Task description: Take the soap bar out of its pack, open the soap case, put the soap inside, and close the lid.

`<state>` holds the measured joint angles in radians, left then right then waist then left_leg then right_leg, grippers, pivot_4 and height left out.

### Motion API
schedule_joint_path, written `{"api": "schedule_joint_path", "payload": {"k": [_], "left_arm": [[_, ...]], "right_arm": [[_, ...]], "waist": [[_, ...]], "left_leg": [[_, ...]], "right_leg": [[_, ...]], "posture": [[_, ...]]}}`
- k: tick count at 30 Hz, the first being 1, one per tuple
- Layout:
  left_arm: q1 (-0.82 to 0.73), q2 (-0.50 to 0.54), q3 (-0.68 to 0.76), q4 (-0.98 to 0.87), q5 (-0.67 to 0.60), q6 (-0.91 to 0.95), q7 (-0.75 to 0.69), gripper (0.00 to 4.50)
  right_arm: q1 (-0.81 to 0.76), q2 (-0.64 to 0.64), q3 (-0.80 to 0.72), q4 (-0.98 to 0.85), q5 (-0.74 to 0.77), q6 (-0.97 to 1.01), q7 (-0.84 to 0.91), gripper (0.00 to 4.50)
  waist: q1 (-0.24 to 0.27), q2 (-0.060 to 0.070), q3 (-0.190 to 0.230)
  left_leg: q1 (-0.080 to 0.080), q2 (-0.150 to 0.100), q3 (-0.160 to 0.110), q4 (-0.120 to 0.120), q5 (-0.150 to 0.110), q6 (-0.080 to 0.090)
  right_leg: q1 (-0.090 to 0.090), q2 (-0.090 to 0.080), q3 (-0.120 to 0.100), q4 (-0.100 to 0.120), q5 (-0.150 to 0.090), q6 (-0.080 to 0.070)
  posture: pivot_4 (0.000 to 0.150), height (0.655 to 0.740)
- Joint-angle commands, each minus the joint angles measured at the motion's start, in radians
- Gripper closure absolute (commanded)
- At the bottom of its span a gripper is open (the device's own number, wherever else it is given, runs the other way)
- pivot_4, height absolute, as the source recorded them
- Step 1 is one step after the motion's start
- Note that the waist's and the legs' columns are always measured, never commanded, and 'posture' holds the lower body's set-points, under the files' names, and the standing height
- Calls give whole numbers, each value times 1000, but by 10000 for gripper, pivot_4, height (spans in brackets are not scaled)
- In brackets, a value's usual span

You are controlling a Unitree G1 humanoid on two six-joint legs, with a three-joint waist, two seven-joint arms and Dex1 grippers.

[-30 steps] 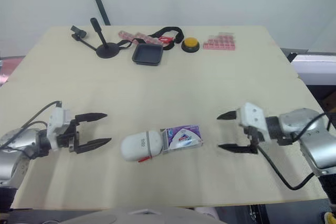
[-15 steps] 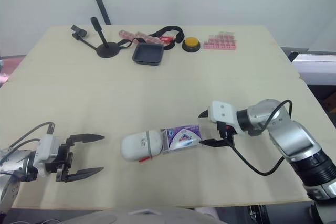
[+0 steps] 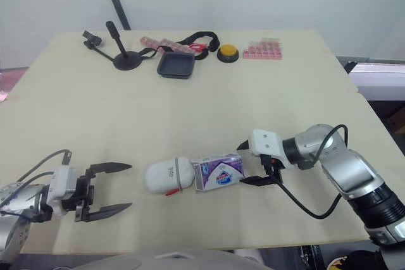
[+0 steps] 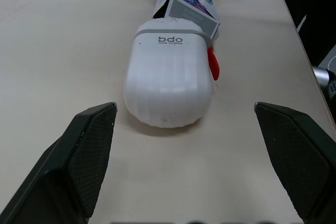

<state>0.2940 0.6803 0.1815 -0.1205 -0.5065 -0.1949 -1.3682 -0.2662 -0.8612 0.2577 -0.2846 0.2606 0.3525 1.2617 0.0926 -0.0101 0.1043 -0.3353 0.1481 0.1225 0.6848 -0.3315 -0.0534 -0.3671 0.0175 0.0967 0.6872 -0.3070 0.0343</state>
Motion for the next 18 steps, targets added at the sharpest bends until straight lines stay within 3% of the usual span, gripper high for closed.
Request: {"api": "schedule_joint_path", "payload": {"k": [1, 8, 18], "left_arm": [[-12, 9, -3, -18, -4, 9, 12, 468], [-14, 8, -12, -36, -9, 22, 19, 468], [0, 8, -9, -43, -3, 8, 17, 468]], "right_arm": [[-4, -31, -70, -37, 47, 1, 21, 0], [39, -28, -78, -64, 40, -43, 7, 0], [-19, 28, -36, 55, -21, -145, 7, 0]], "waist": [[0, 0, 0], [-1, 0, 0], [-11, 0, 0]], "left_leg": [[0, 0, 0, 0, 0, 0], [0, 0, 0, 0, 0, 0], [0, 0, 0, 0, 0, 0]], "right_leg": [[0, 0, 0, 0, 0, 0], [0, 0, 0, 0, 0, 0], [0, 0, 0, 0, 0, 0]], "posture": [[1500, 7400], [1500, 7400], [1500, 7400]]}}
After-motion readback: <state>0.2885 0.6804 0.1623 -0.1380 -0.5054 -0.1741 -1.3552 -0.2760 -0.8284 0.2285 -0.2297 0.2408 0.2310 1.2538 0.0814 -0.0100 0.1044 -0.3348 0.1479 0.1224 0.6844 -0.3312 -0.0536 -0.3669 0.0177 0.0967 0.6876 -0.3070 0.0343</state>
